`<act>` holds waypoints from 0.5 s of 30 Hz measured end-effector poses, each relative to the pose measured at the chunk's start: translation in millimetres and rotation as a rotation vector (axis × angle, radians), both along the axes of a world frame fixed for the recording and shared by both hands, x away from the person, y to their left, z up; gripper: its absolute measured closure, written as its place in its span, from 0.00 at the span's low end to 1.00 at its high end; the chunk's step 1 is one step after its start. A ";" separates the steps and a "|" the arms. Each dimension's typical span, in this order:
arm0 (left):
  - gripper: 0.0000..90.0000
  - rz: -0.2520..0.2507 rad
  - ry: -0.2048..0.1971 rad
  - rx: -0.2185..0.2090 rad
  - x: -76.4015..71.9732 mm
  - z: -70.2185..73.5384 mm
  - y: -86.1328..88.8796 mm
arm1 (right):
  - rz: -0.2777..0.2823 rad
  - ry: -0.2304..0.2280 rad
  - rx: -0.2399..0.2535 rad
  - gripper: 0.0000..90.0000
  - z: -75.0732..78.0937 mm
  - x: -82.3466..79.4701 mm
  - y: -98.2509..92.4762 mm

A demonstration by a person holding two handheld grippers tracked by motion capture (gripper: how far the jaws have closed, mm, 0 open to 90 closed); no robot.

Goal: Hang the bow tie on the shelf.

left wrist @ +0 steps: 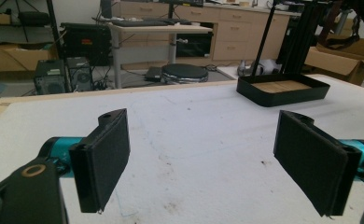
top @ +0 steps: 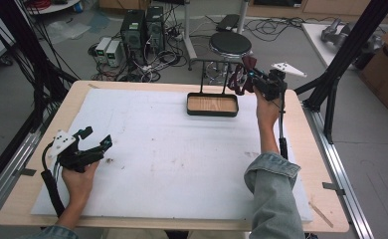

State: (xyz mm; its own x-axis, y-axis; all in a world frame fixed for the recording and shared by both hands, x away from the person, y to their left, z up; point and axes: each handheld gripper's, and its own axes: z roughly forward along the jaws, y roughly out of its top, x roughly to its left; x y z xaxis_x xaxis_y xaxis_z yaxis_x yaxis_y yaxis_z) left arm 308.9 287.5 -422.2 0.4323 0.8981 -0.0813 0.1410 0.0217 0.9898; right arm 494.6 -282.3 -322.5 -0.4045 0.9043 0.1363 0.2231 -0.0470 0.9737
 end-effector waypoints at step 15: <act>0.21 0.003 -0.002 0.003 -1.1 -0.1 0.8 | -0.026 0.054 -0.031 0.86 -9.1 4.4 -1.2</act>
